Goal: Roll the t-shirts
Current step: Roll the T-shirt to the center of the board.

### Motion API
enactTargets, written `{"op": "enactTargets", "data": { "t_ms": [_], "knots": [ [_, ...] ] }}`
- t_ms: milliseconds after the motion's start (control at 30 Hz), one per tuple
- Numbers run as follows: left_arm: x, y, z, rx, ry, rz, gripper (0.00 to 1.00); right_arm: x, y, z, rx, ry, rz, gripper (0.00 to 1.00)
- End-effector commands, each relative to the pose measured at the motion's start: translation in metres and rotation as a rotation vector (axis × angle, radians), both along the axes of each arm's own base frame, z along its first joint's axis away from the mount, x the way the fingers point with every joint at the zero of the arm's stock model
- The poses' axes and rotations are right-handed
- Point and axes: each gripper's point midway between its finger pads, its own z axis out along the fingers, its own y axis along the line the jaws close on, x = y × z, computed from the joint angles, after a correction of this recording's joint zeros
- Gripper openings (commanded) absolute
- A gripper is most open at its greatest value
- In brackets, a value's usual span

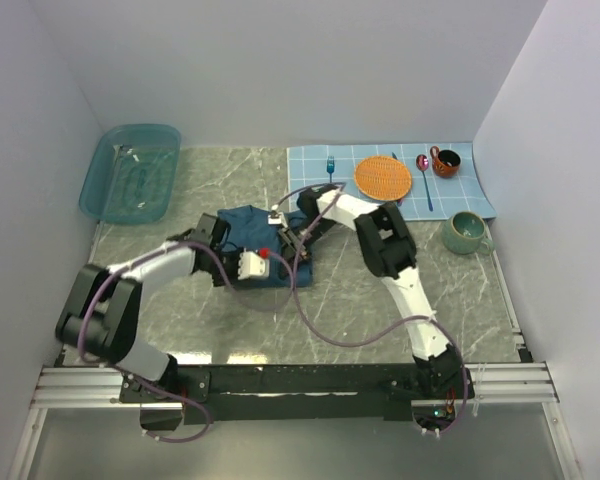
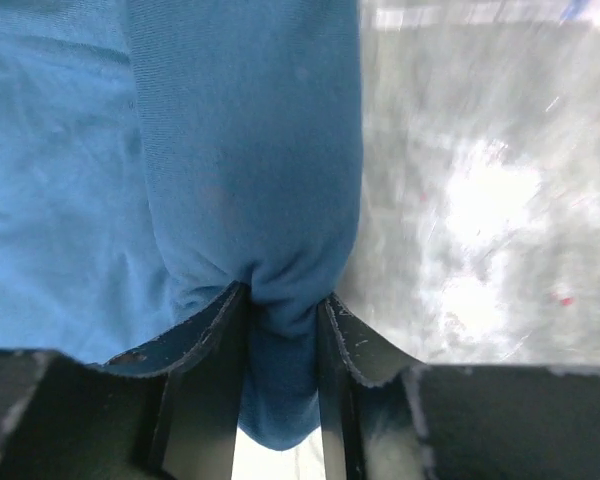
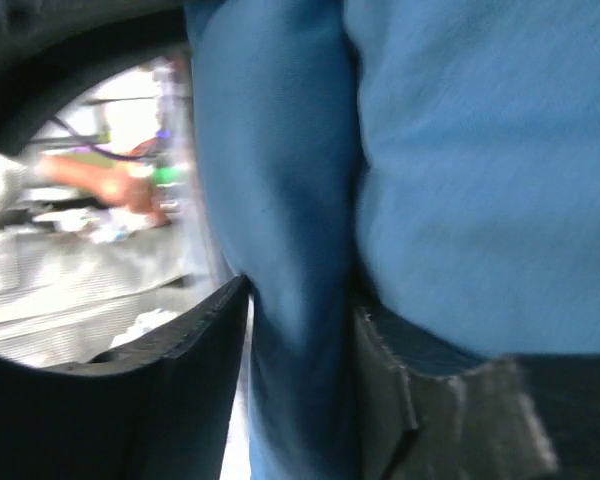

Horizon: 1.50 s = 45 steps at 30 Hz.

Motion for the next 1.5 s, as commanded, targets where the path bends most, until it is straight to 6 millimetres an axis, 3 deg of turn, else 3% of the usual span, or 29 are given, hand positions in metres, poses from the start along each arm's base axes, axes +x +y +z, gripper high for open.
{"op": "enactTargets", "data": {
  "t_ms": [0, 67, 133, 200, 233, 267, 333, 367, 400, 433, 467, 600, 967, 1200, 1300, 1333, 1400, 1433, 1467],
  "knots": [
    [-0.064, -0.012, 0.002, -0.106, 0.460, -0.010, 0.31, 0.079, -0.032, 0.036, -0.006, -0.466, -0.173, 0.56],
    [-0.067, -0.016, 0.007, -0.134, 0.516, -0.017, 0.30, 0.088, -0.048, 0.064, 0.000, -0.566, -0.219, 0.63],
    [-0.073, -0.021, 0.011, -0.151, 0.622, -0.015, 0.28, 0.100, -0.058, 0.076, -0.007, -0.675, -0.265, 0.64],
    [-0.071, -0.025, 0.016, -0.186, 0.702, 0.001, 0.28, 0.091, -0.074, 0.089, -0.019, -0.796, -0.264, 0.69],
    [-0.070, -0.026, 0.018, -0.193, 0.726, 0.005, 0.29, 0.095, -0.074, 0.097, 0.003, -0.898, -0.260, 0.71],
    [-0.068, -0.026, 0.019, -0.204, 0.741, 0.008, 0.29, 0.074, -0.076, 0.100, 0.007, -0.970, -0.238, 0.73],
    [-0.063, -0.030, 0.024, -0.235, 0.790, 0.025, 0.31, 0.071, -0.075, 0.108, 0.030, -1.199, -0.187, 0.74],
    [-0.060, -0.029, 0.025, -0.245, 0.798, 0.020, 0.32, 0.050, -0.081, 0.101, 0.029, -1.251, -0.153, 0.75],
    [-0.056, -0.030, 0.024, -0.244, 0.816, 0.022, 0.32, 0.036, -0.069, 0.099, 0.066, -1.333, -0.075, 0.76],
    [-0.058, -0.030, 0.026, -0.248, 0.847, 0.030, 0.33, 0.030, -0.071, 0.086, 0.047, -1.384, -0.061, 0.76],
    [-0.056, -0.028, 0.026, -0.253, 0.851, 0.031, 0.34, 0.025, -0.068, 0.093, 0.074, -1.434, -0.049, 0.77],
    [-0.051, -0.026, 0.023, -0.255, 0.890, 0.049, 0.35, 0.004, -0.051, 0.082, 0.132, -1.512, 0.073, 0.77],
    [-0.043, -0.020, 0.016, -0.238, 0.904, 0.068, 0.37, 0.005, -0.024, 0.044, 0.176, -1.579, 0.266, 0.80],
    [-0.036, -0.017, 0.014, -0.247, 0.932, 0.088, 0.38, -0.013, -0.018, 0.027, 0.237, -1.532, 0.388, 0.84],
    [-0.031, -0.018, 0.016, -0.257, 0.919, 0.103, 0.45, -0.007, -0.014, 0.021, 0.200, -1.522, 0.388, 0.70],
    [-0.028, -0.017, 0.014, -0.265, 0.906, 0.120, 0.47, -0.007, -0.013, 0.018, 0.194, -1.511, 0.393, 0.51],
    [-0.019, -0.017, 0.020, -0.278, 0.828, 0.135, 0.52, -0.007, -0.013, 0.019, 0.184, -1.482, 0.405, 0.23],
    [-0.023, -0.012, 0.018, -0.264, 0.831, 0.191, 0.55, -0.008, -0.014, 0.015, 0.171, -1.455, 0.416, 0.17],
    [-0.004, -0.014, 0.030, -0.304, 0.680, 0.183, 0.59, -0.009, -0.013, 0.015, 0.165, -1.427, 0.409, 0.12]
  ]
}}
